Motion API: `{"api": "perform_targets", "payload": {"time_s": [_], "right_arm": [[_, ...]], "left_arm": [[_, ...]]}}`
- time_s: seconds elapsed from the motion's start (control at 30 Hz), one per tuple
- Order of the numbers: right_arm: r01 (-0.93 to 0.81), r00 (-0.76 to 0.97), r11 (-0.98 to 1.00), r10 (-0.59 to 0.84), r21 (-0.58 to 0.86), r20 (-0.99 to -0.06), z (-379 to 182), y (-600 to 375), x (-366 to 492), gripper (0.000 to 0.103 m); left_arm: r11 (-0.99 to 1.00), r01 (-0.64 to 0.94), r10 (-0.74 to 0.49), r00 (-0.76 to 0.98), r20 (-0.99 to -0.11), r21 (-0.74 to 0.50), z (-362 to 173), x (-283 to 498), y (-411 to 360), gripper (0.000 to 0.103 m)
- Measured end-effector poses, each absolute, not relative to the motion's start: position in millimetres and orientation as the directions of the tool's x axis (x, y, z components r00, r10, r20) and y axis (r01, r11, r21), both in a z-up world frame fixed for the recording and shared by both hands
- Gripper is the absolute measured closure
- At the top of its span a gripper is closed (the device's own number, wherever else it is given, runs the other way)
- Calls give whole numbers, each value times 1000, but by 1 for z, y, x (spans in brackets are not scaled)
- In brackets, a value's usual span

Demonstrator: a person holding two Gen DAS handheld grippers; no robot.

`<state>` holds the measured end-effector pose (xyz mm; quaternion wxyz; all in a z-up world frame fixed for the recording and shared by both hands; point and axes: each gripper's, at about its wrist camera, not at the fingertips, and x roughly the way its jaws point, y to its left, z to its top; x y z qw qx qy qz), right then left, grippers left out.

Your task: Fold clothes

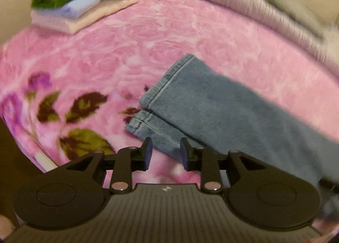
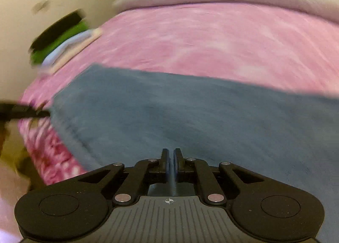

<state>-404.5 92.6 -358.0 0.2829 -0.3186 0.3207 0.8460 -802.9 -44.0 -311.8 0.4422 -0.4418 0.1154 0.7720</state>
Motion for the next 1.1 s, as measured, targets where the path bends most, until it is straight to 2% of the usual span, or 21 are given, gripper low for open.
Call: {"api": "perform_targets", "payload": {"time_s": [0.1, 0.2, 0.3, 0.4, 0.57, 0.6, 0.63, 0.67, 1.1], "right_arm": [[-721, -637, -552, 289, 419, -715, -361, 99, -381, 96], [-723, -640, -541, 288, 431, -713, -361, 98, -377, 96], [-723, -635, -548, 289, 420, -717, -360, 95, -377, 96], [-721, -633, -558, 290, 410, -718, -362, 87, -375, 96], [-721, -650, -524, 281, 454, -707, -366, 87, -367, 96], [-721, -653, -512, 278, 466, -704, -366, 88, -365, 96], [-722, -654, -506, 278, 471, -704, -366, 88, -364, 96], [-724, -653, -503, 278, 473, -705, -365, 89, -363, 96], [-726, -612, -584, 307, 363, -729, -347, 65, -361, 96]], "left_arm": [[-614, -673, 653, -140, -744, -412, -320, -823, -61, 75], [-621, -562, 704, -93, -704, -547, -328, -839, -64, 75], [-609, -480, 746, -77, -662, -631, -336, -847, -57, 75], [-632, -387, 748, -78, -659, -672, -352, -853, -47, 75], [-647, -394, 744, -136, -655, -653, -357, -852, -32, 76], [-643, -417, 746, -147, -650, -643, -353, -850, -32, 83], [-628, -441, 757, -157, -634, -641, -349, -848, -34, 101], [-614, -465, 769, -167, -617, -638, -345, -846, -36, 103], [-589, -576, 755, -143, -640, -566, -354, -847, -59, 102]]}}
